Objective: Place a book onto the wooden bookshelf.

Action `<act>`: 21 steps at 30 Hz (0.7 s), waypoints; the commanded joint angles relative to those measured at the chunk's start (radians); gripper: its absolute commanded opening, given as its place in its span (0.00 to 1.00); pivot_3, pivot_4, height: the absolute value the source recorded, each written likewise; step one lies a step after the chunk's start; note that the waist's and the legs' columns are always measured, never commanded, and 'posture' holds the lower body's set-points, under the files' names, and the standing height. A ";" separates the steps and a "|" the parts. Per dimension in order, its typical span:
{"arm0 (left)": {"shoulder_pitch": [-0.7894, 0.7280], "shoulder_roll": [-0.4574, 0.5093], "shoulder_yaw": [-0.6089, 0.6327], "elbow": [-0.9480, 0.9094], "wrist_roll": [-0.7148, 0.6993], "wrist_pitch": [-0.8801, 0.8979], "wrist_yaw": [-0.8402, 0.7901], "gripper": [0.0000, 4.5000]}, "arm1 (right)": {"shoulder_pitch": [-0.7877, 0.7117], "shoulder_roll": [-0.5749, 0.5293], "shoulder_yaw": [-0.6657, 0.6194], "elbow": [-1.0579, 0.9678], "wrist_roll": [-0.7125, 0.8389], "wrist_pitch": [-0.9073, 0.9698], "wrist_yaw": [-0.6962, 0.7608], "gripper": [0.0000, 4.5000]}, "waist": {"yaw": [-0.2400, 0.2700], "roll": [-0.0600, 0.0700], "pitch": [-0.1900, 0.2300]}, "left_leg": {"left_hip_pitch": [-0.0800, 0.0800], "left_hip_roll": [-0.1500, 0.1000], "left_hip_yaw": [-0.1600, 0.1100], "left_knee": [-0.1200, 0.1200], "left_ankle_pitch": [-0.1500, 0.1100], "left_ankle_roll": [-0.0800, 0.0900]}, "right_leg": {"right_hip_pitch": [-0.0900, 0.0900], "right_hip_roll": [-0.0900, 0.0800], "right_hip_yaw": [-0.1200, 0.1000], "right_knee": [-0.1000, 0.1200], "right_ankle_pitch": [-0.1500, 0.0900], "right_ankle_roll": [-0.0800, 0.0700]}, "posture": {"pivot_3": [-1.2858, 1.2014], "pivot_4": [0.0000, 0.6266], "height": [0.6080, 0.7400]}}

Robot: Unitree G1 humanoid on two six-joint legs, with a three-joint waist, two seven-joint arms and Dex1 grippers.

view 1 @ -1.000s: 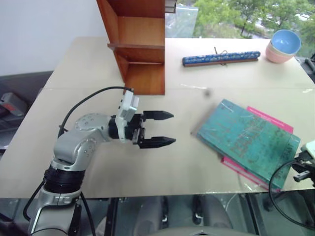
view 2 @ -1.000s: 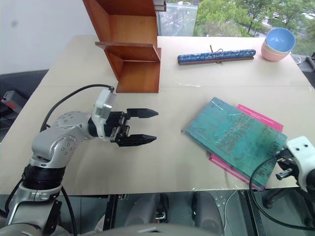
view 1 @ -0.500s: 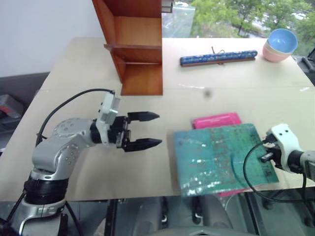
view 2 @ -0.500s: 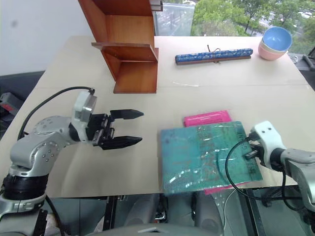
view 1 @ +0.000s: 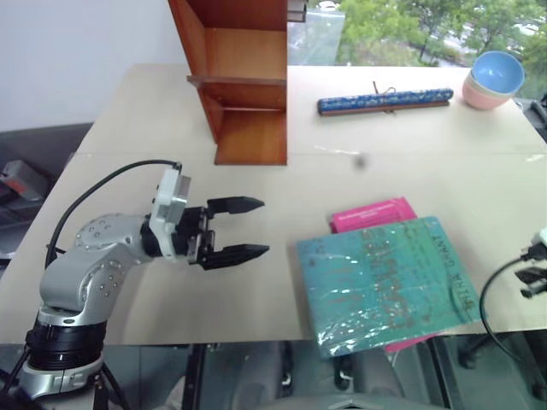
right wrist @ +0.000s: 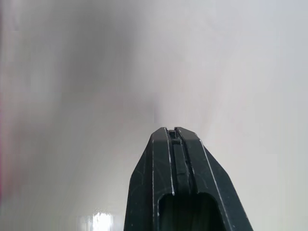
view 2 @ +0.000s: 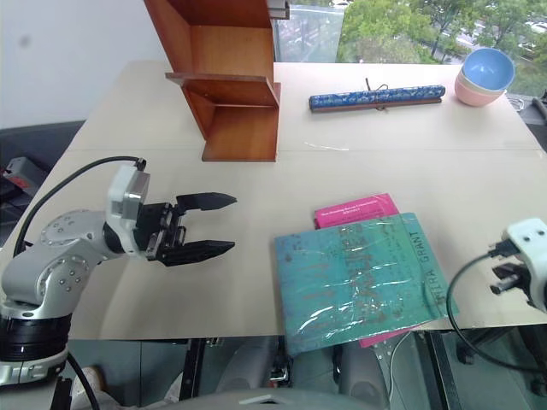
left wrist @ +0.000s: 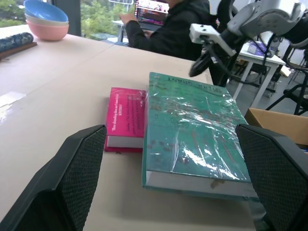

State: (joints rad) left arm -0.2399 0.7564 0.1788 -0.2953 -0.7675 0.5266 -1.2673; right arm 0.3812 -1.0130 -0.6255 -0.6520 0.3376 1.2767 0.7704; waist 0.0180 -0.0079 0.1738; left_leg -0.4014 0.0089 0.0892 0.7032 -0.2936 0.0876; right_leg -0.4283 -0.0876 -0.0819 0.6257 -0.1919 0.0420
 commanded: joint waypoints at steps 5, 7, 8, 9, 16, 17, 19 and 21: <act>-0.077 0.012 -0.037 0.070 0.021 -0.040 -0.065 1.00 | 0.201 0.037 -0.261 -0.305 0.197 0.142 0.252 0.01 | -0.003 -0.002 -0.001 | 0.000 0.000 0.000 0.000 0.000 0.000 | 0.001 0.000 0.000 -0.001 -0.001 0.000 | 0.52 0.24 0.98; -0.092 0.014 -0.043 0.084 0.028 -0.044 -0.077 1.00 | 0.168 0.079 -0.229 -0.359 0.262 0.161 0.253 0.01 | -0.003 -0.004 -0.001 | 0.001 0.000 0.000 0.000 -0.001 -0.002 | 0.001 -0.001 0.000 -0.001 -0.001 -0.001 | 0.52 0.24 0.98; -0.098 0.015 -0.045 0.090 0.032 -0.046 -0.083 1.00 | 0.144 0.100 -0.204 -0.378 0.299 0.171 0.243 0.01 | -0.003 -0.004 -0.001 | 0.001 0.001 -0.001 0.000 -0.002 -0.003 | 0.001 -0.002 0.000 -0.001 -0.001 -0.001 | 0.52 0.24 0.98; -0.102 0.015 -0.045 0.094 0.034 -0.048 -0.087 1.00 | 0.116 0.120 -0.173 -0.390 0.328 0.175 0.224 0.01 | -0.003 -0.004 -0.001 | 0.001 0.001 -0.001 0.000 -0.002 -0.003 | 0.001 -0.002 0.001 -0.001 -0.001 -0.001 | 0.52 0.24 0.98; -0.121 0.028 -0.034 0.117 0.042 -0.049 -0.093 1.00 | 0.018 0.217 0.091 -0.395 0.437 0.162 0.035 0.01 | -0.001 -0.004 -0.001 | -0.001 0.001 -0.002 0.000 -0.001 -0.001 | 0.000 -0.005 0.000 -0.001 0.000 -0.003 | 0.52 0.24 0.98; -0.122 0.031 -0.032 0.121 0.042 -0.049 -0.094 1.00 | 0.014 0.219 0.108 -0.395 0.445 0.159 0.018 0.01 | -0.002 -0.005 -0.001 | 0.000 0.000 -0.002 0.000 -0.001 -0.001 | 0.000 -0.005 0.000 -0.001 0.001 -0.005 | 0.52 0.24 0.98; -0.122 0.035 -0.029 0.127 0.041 -0.052 -0.094 1.00 | 0.012 0.217 0.132 -0.395 0.462 0.155 -0.005 0.01 | -0.004 -0.006 -0.002 | 0.000 0.000 -0.002 0.000 -0.001 -0.001 | 0.000 -0.004 0.000 -0.001 0.001 -0.005 | 0.52 0.24 0.98; -0.117 0.037 -0.023 0.128 0.037 -0.053 -0.090 1.00 | 0.003 0.226 0.151 -0.392 0.463 0.144 -0.027 0.01 | -0.006 -0.006 -0.002 | 0.000 0.001 -0.001 0.000 -0.001 -0.001 | 0.000 -0.004 0.001 -0.001 -0.001 -0.002 | 0.52 0.24 0.98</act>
State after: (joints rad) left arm -0.3492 0.7800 0.1276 -0.1597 -0.7273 0.4896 -1.3533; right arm 0.3860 -0.7981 -0.5030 -1.0327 0.7882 1.4335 0.7692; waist 0.0124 -0.0138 0.1717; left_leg -0.4009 0.0101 0.0878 0.7034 -0.2948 0.0855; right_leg -0.4277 -0.0915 -0.0813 0.6248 -0.1930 0.0401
